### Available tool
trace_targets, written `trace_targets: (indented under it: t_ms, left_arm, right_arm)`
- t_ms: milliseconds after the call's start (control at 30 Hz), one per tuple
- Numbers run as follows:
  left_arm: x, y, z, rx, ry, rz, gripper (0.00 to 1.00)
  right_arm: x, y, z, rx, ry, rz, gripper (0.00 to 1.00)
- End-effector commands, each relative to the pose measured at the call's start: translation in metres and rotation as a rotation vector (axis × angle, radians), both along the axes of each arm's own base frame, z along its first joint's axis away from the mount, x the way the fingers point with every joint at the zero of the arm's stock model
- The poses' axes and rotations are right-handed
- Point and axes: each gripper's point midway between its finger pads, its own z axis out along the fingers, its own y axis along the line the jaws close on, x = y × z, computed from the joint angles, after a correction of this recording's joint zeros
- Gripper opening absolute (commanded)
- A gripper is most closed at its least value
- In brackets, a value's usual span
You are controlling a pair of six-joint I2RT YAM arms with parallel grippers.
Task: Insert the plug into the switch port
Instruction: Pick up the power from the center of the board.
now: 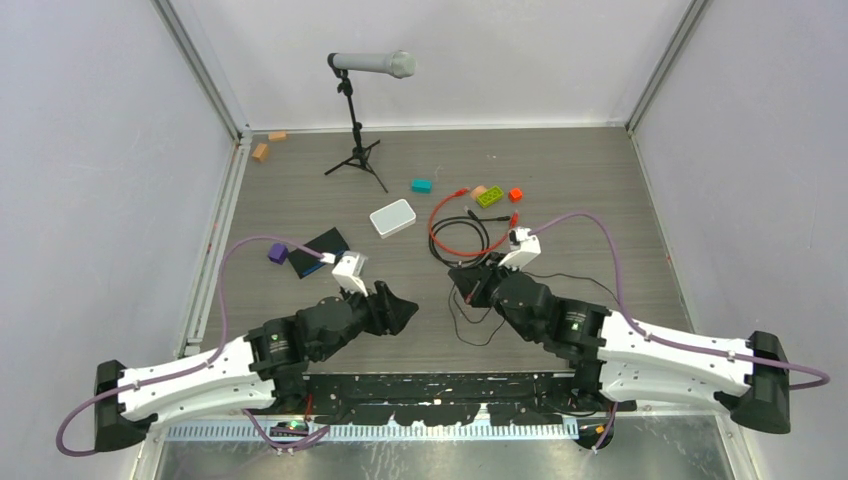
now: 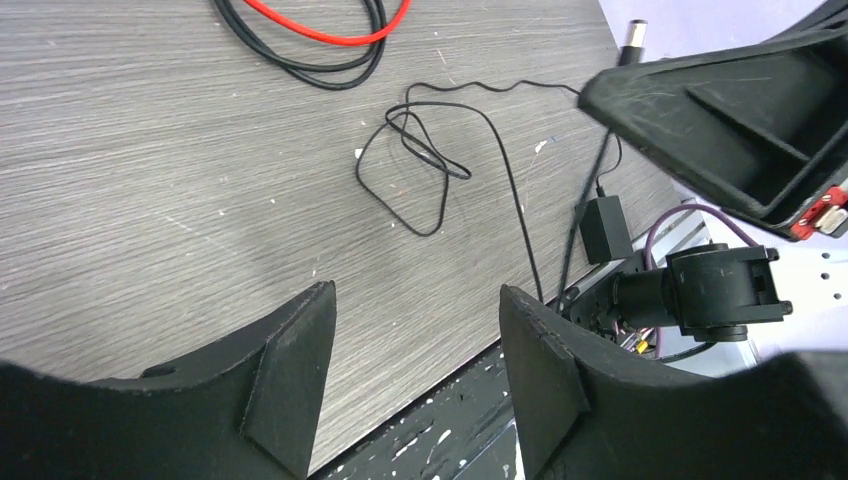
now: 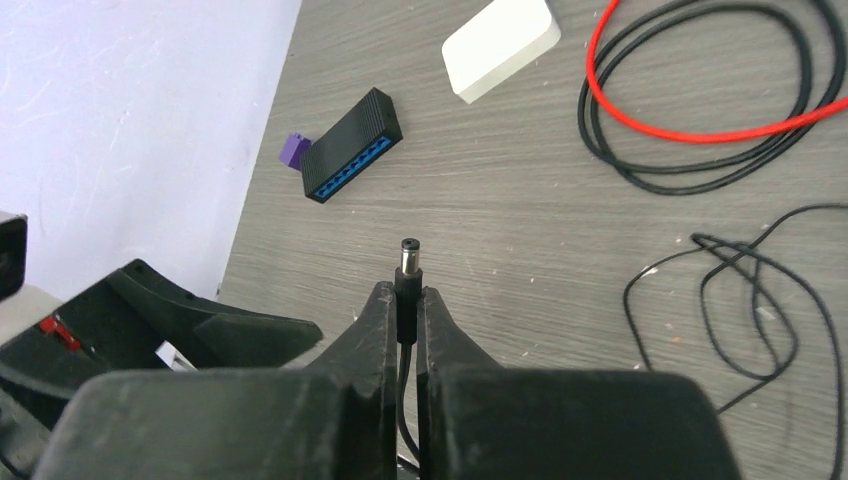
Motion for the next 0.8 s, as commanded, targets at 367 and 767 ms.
trace_targets:
  t_ms: [367, 767]
  left_arm:
    - [-0.002, 0.061, 0.045, 0.117, -0.017, 0.100, 0.65]
    - [-0.002, 0.051, 0.058, 0.061, 0.005, 0.103, 0.70]
  right_arm:
    - [-0.002, -0.041, 0.032, -0.212, -0.248, 0.059, 0.01]
    - [-0.022, -0.037, 0.035, -0.325, -0.297, 0.249, 0.00]
